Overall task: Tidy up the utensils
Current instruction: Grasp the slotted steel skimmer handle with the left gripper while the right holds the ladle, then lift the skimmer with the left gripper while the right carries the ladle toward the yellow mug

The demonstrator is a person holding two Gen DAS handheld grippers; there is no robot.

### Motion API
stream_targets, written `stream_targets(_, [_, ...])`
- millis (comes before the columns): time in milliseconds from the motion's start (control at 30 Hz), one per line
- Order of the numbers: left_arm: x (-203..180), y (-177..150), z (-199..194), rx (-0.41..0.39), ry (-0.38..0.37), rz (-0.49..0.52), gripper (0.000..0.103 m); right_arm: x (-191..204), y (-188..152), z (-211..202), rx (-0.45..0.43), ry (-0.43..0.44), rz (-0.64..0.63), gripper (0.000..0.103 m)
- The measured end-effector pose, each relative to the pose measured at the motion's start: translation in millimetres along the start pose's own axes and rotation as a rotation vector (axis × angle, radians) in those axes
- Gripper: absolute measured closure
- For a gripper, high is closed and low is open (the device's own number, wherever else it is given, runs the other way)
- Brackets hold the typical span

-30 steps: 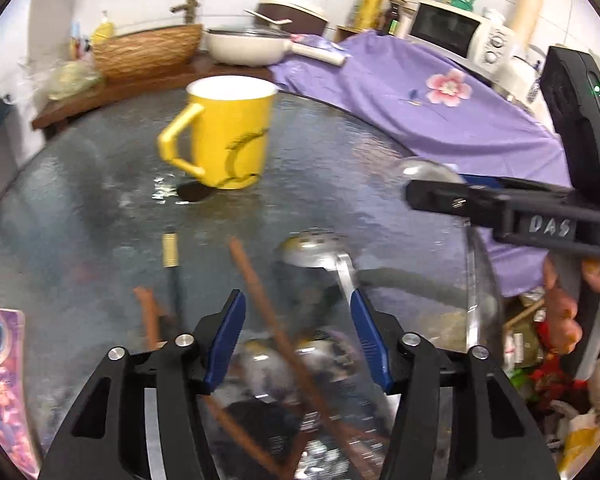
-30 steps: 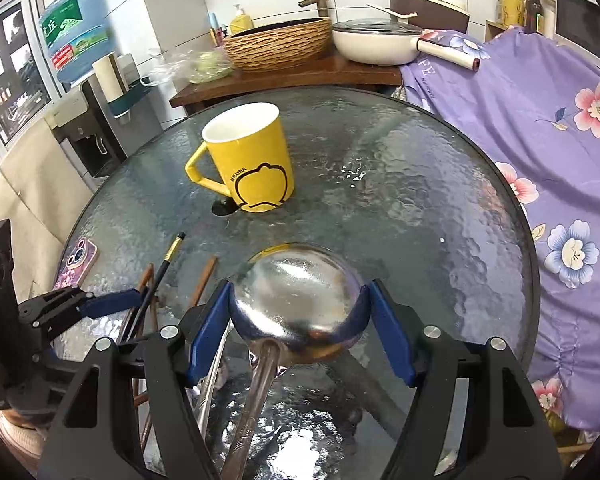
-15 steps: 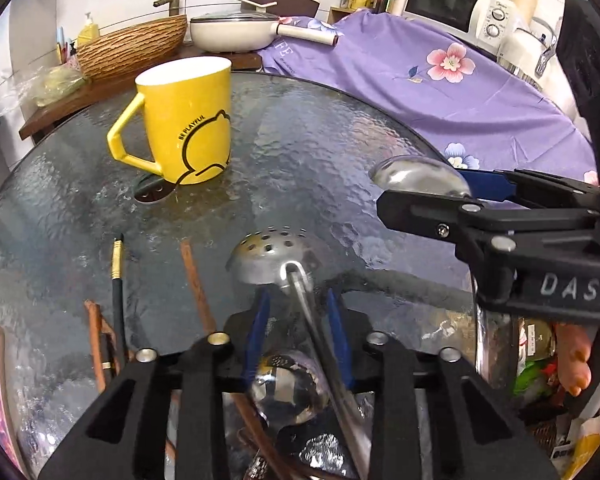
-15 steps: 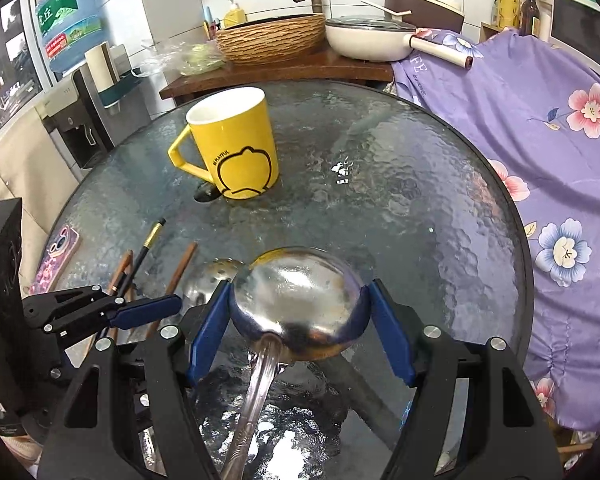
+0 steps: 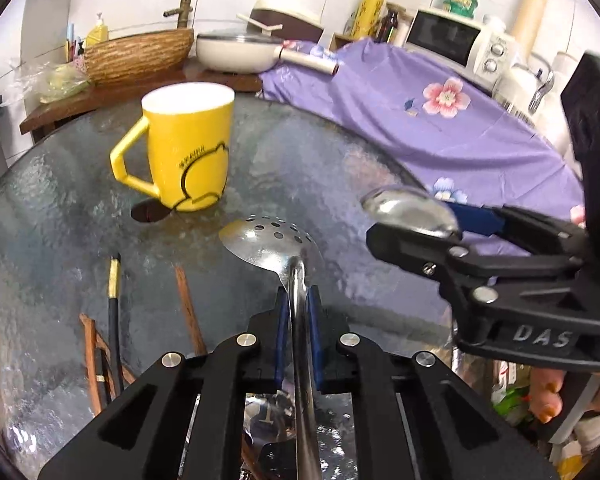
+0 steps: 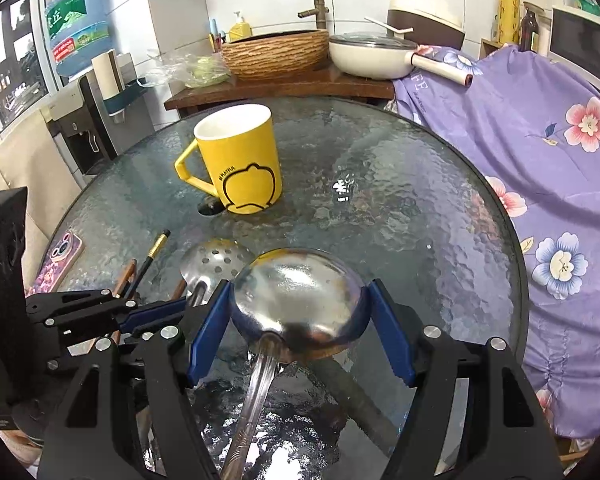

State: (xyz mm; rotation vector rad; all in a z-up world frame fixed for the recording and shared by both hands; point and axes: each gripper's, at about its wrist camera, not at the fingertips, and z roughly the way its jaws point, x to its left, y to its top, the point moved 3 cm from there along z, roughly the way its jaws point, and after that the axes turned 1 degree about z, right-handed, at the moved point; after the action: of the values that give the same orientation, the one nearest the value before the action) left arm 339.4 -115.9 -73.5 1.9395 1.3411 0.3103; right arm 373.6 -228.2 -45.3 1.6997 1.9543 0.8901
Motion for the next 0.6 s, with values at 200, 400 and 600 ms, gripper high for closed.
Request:
stream_targets(200, [-2.2, 16.0, -27.1, -0.092, -0.010, -0.020, 0.094, -0.5, 12.2, -19.7, -0.052, -0.001, -0.002, 0.034])
stream_targets(400, [-2.2, 30.4, -50.2, -0.170, -0.003, -0.020, 0.094, 7.2, 25.0, -38.1, -0.100, 0.012, -0.019, 0.034])
stream_targets(600, [1.9, 40.3, -68.7, -0.223, 0.013, -0.017, 0.095, 15.3, 37.3, -49.0, -0.140, 0.019, -0.037, 0.034])
